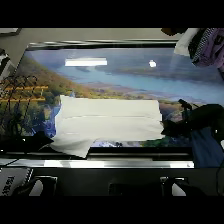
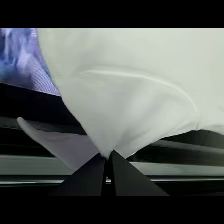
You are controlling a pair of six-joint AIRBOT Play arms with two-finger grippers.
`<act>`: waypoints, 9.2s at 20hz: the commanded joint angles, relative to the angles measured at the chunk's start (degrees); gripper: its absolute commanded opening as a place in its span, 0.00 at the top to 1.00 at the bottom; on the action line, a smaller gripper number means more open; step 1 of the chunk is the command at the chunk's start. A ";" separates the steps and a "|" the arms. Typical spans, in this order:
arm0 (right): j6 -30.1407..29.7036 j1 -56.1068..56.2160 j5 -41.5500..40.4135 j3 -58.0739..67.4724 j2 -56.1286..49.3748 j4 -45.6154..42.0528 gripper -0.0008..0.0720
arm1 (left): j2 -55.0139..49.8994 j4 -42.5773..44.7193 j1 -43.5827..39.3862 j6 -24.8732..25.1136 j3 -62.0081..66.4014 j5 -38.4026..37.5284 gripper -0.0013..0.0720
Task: Fold the clothes and pants, and hang the long-sleeved shirts on hangers.
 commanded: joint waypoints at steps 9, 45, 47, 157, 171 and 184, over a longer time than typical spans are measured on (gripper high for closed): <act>-7.02 0.07 17.11 9.60 -10.14 6.36 0.94 | -24.90 0.79 -10.84 -2.16 21.33 11.52 0.96; -0.98 -11.50 4.11 33.22 -37.66 15.69 0.11 | -57.79 6.21 -12.44 -1.99 63.69 3.17 0.41; -1.44 -11.50 4.33 33.22 -39.71 18.78 0.10 | -57.77 6.19 -12.44 -2.01 63.69 2.84 0.41; 31.08 31.30 26.88 37.46 -18.23 8.33 0.23 | -31.80 18.84 -20.65 -13.29 68.35 -9.16 0.96; 2.82 -0.33 14.53 18.29 -26.23 21.77 0.11 | -32.22 18.86 -20.68 -13.09 68.35 -8.96 0.96; 1.18 11.52 26.10 18.36 -34.91 26.97 0.12 | -33.48 18.84 -20.68 -13.09 68.32 -8.52 0.96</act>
